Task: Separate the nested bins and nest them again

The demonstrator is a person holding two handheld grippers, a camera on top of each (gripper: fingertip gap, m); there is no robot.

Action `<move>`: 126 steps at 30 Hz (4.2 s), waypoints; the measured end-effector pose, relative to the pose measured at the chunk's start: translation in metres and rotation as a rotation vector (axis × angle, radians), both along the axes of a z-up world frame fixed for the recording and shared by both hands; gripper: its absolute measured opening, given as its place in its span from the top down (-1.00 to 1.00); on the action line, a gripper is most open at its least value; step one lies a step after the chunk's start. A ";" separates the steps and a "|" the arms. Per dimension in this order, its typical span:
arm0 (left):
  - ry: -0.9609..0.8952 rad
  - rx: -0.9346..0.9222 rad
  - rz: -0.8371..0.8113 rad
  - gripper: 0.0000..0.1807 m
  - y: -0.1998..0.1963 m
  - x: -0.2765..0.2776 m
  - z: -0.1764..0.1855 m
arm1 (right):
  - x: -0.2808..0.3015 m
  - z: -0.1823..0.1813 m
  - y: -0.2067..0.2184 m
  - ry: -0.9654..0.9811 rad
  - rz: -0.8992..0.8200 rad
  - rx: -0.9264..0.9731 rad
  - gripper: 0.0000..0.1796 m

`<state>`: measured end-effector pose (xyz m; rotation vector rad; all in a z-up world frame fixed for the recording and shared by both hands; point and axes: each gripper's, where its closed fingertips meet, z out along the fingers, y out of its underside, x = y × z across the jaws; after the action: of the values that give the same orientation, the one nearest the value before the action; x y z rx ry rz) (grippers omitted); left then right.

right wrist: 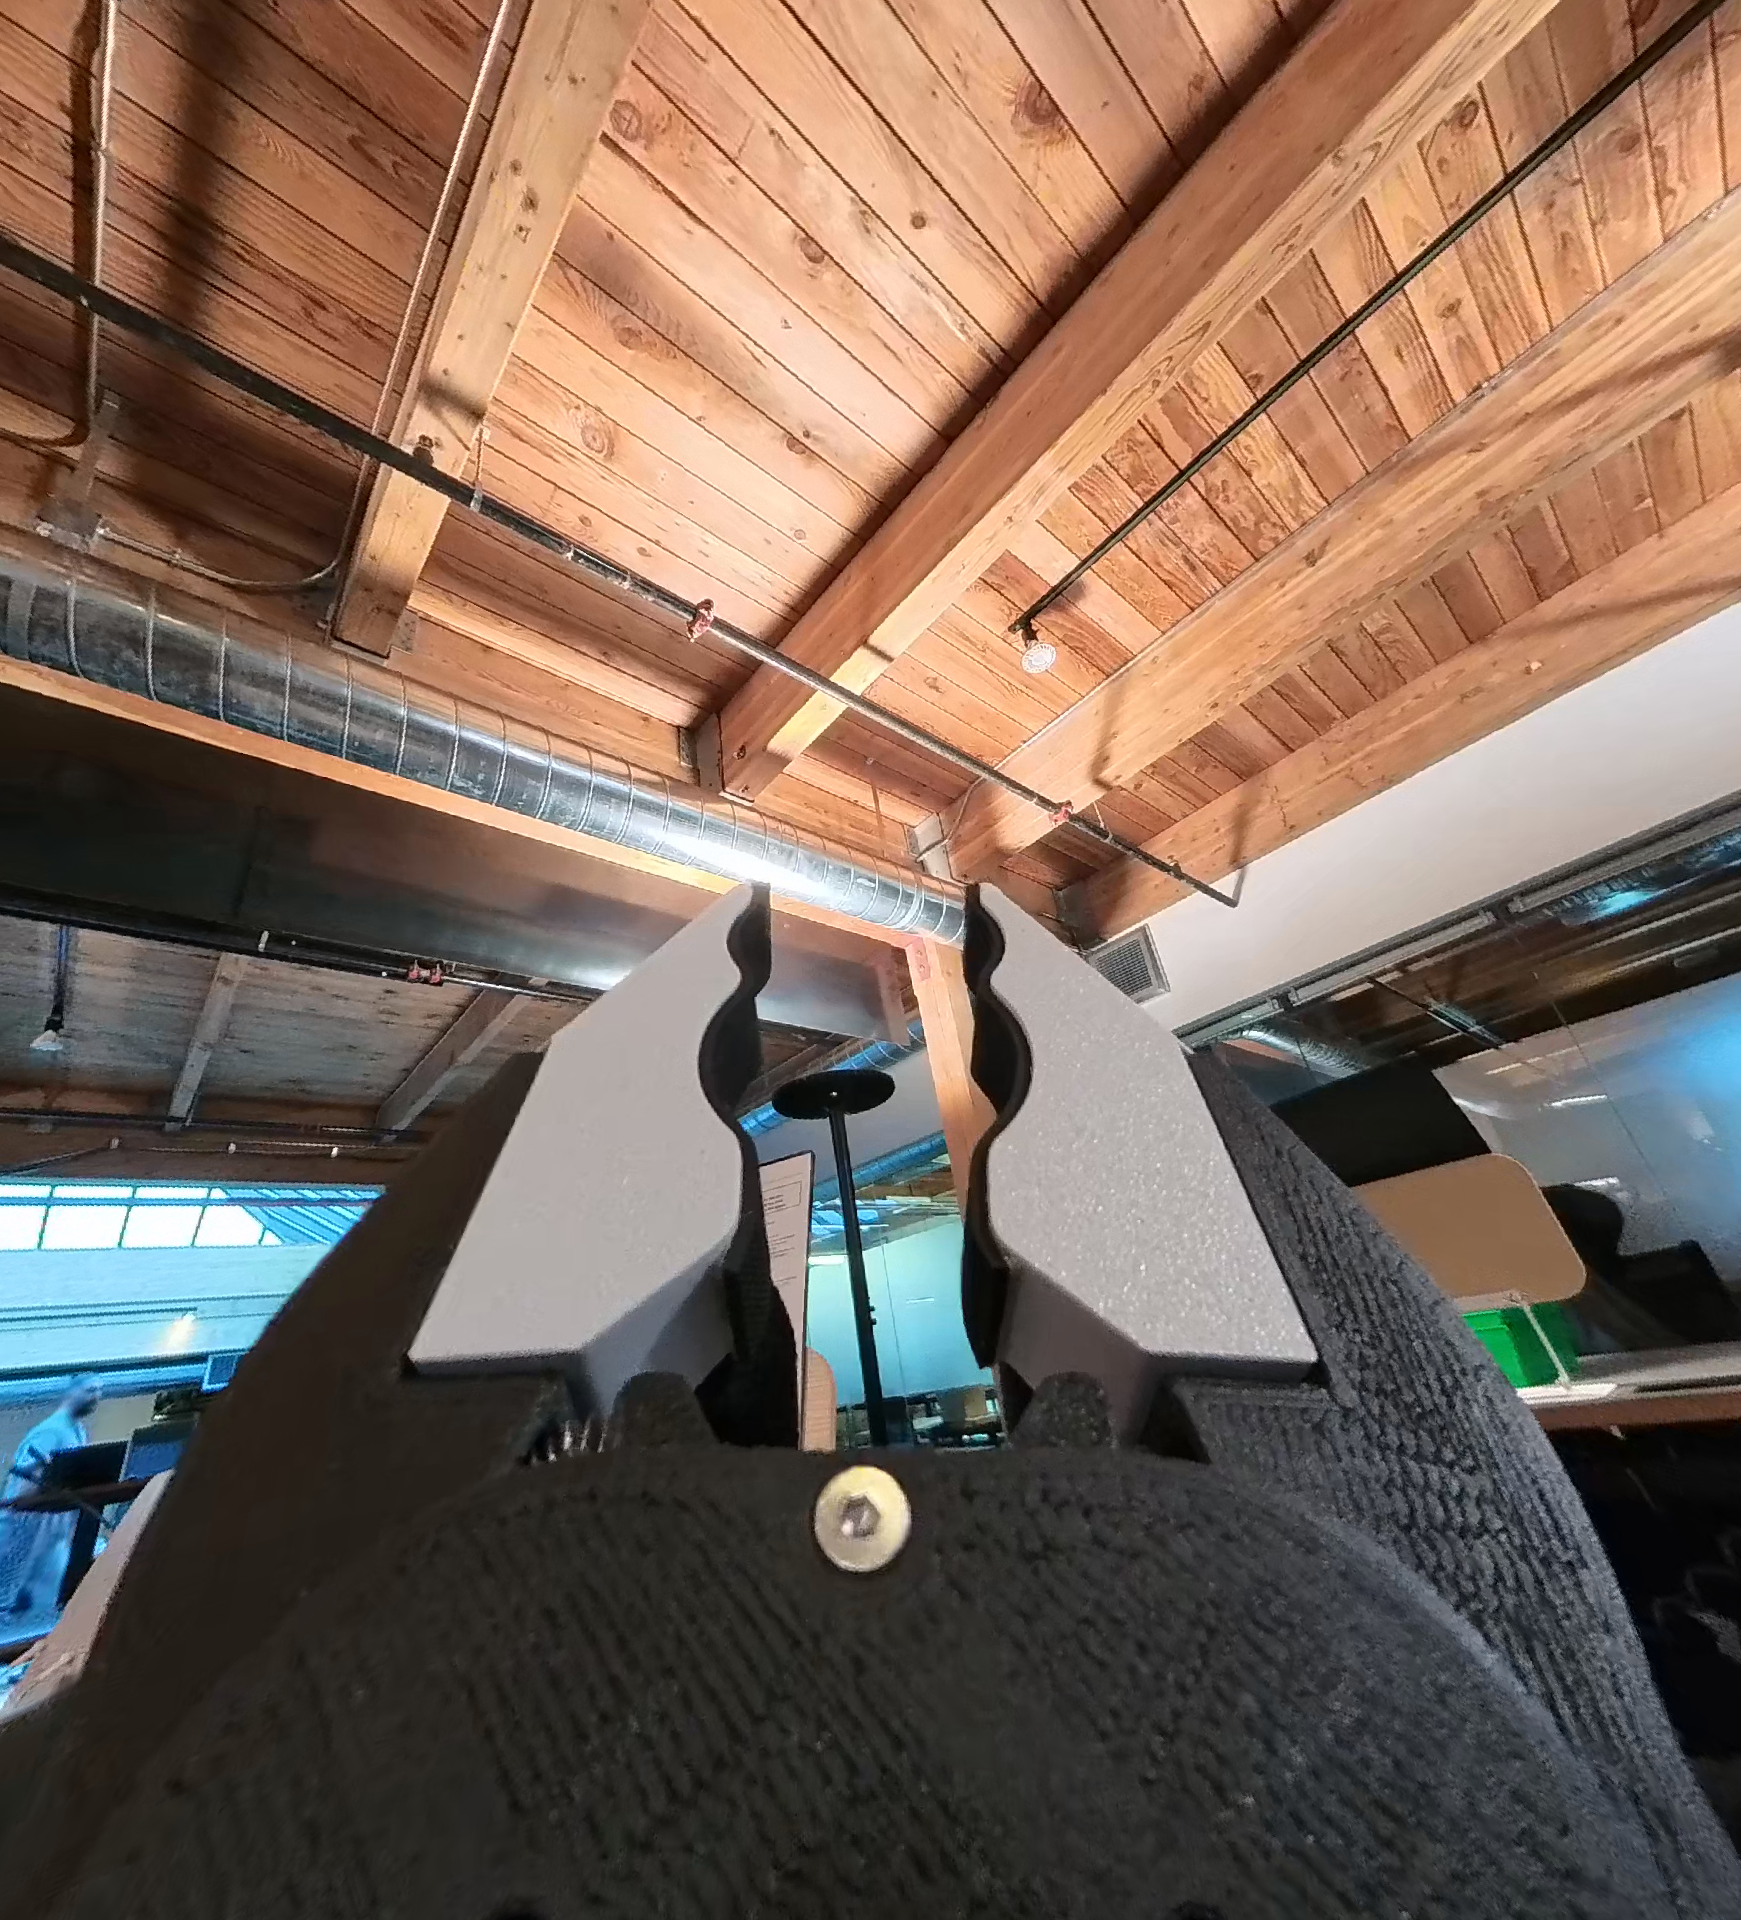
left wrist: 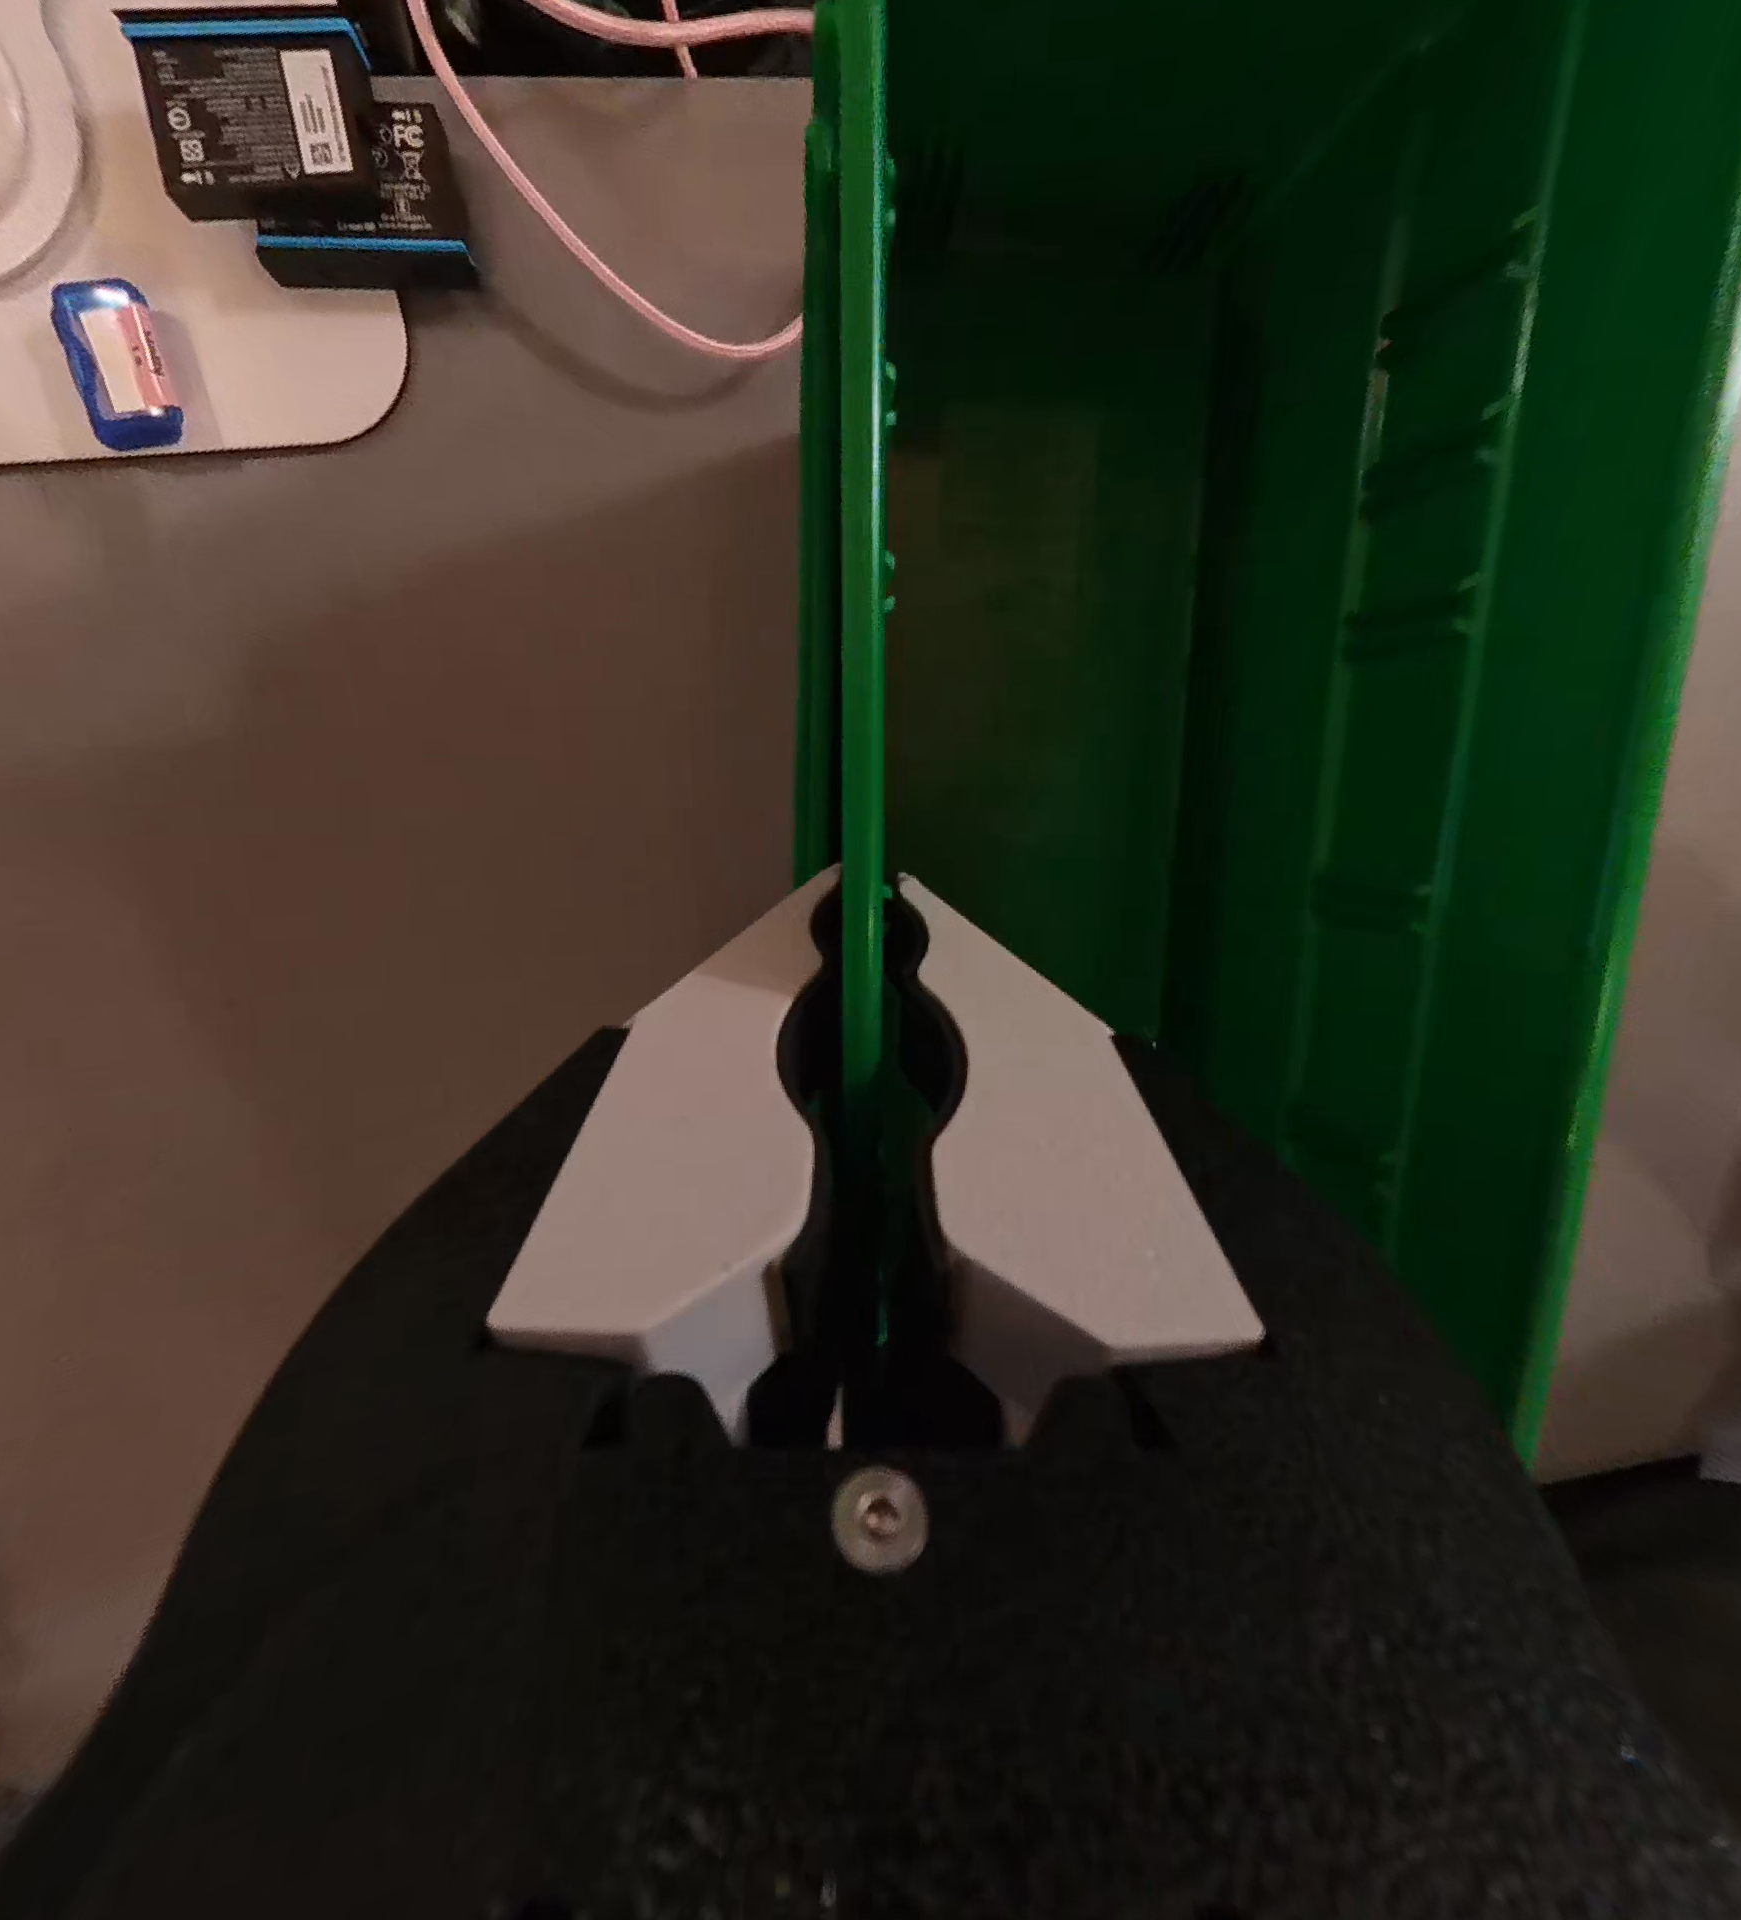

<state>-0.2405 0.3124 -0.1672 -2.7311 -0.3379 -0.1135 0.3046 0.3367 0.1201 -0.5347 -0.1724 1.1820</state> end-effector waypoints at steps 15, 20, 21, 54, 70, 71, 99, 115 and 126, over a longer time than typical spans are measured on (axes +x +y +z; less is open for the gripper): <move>0.027 0.005 -0.035 0.97 0.008 -0.001 -0.016 | -0.010 -0.001 0.000 -0.024 0.003 0.000 0.60; 0.051 0.023 -0.038 0.97 0.008 -0.001 -0.017 | -0.013 -0.001 0.000 -0.031 0.007 -0.001 0.60; 0.058 0.025 -0.039 0.97 0.008 -0.001 -0.017 | -0.014 -0.001 0.000 -0.032 0.007 0.000 0.60; -0.005 0.582 -0.335 0.14 0.058 0.129 0.087 | -0.018 0.002 -0.008 -0.060 -0.003 0.021 0.59; -0.414 0.326 -0.889 -0.23 0.146 0.558 -0.015 | 0.094 0.004 -0.037 0.124 -0.306 0.055 0.67; -0.409 0.295 -0.863 -0.28 0.152 0.562 -0.026 | 0.091 0.004 -0.034 0.114 -0.300 0.050 0.67; -0.119 0.151 -0.655 0.98 0.099 0.314 0.011 | 0.080 0.004 -0.025 0.116 -0.198 0.063 0.64; 0.065 0.020 -0.084 0.98 0.017 0.026 0.086 | 0.067 0.004 -0.021 0.096 -0.182 0.056 0.62; -0.015 -0.071 -0.026 0.98 0.027 -0.004 0.033 | 0.067 0.004 -0.018 0.098 -0.172 0.054 0.62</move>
<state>-0.2448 0.3397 -0.1341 -2.8068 -0.3170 -0.1319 0.3713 0.3189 0.1238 -0.4347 -0.0725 1.0306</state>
